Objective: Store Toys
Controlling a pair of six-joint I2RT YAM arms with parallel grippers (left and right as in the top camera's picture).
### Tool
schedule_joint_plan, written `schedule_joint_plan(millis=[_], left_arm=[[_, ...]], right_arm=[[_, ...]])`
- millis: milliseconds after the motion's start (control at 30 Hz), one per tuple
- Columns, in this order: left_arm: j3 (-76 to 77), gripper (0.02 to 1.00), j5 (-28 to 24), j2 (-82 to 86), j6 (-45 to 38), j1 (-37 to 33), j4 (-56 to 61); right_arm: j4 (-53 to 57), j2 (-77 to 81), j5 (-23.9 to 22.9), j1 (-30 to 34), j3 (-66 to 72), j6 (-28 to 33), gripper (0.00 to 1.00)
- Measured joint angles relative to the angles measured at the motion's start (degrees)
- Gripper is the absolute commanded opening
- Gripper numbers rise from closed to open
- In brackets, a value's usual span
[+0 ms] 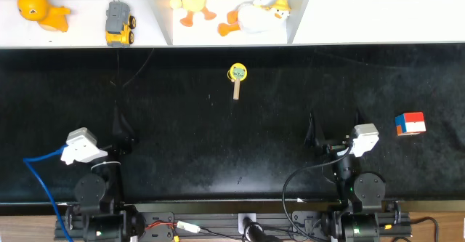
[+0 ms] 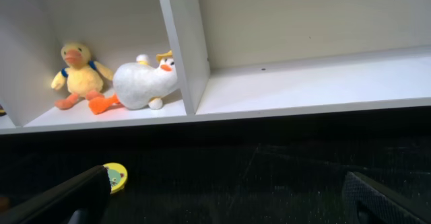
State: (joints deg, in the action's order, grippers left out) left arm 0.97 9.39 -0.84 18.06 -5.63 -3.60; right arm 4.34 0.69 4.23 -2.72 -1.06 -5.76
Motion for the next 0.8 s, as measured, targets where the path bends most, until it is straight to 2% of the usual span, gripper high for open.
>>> schedule_joint_plan(millis=[800], left_arm=[[-0.2, 0.998, 0.1, 0.0, 0.5, 0.0, -0.3]], right_arm=[[0.0, 0.0, 0.0, 0.0, 0.0, 0.0, 0.996]])
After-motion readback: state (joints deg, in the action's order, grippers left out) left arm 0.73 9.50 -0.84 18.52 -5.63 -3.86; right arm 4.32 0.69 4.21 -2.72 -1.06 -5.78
